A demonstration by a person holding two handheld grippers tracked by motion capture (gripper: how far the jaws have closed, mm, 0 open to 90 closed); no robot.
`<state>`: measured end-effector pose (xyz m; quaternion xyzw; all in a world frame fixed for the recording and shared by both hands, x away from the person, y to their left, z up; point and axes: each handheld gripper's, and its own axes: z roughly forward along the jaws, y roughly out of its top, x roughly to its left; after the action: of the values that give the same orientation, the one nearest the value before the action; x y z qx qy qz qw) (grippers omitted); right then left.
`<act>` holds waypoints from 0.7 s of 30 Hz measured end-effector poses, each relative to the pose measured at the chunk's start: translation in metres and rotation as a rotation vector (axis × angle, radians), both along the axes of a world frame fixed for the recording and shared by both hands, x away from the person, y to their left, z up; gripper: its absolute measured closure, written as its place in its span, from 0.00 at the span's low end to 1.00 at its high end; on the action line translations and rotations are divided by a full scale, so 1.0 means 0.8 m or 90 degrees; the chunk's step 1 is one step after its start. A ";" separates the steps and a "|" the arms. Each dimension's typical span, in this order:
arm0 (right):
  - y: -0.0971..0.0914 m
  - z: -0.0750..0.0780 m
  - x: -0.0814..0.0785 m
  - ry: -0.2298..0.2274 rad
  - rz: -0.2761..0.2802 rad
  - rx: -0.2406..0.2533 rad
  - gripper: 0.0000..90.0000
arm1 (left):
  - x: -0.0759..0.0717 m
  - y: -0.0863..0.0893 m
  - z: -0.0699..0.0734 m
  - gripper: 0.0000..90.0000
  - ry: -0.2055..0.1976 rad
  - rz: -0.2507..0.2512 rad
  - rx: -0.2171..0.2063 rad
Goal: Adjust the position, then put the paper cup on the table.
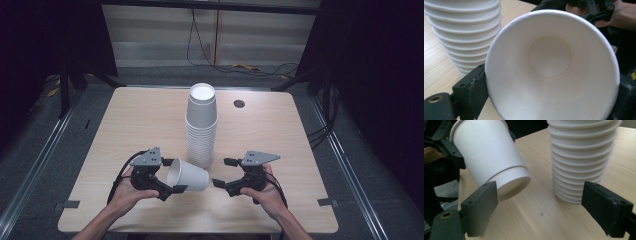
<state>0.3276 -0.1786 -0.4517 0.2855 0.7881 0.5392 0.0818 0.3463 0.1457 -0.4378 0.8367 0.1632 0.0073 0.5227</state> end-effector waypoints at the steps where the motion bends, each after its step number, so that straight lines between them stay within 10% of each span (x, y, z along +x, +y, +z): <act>1: -0.001 0.000 0.000 0.000 -0.004 -0.002 0.15 | 0.001 0.001 0.000 0.09 -0.001 0.002 0.002; 21: -0.021 0.000 0.004 -0.032 -0.106 -0.019 0.15 | 0.021 0.035 -0.001 0.09 0.022 0.068 0.048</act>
<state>0.3307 -0.1952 -0.4518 0.3350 0.7674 0.5255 0.1507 0.3630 0.1735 -0.4383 0.8459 0.2166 0.0270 0.4867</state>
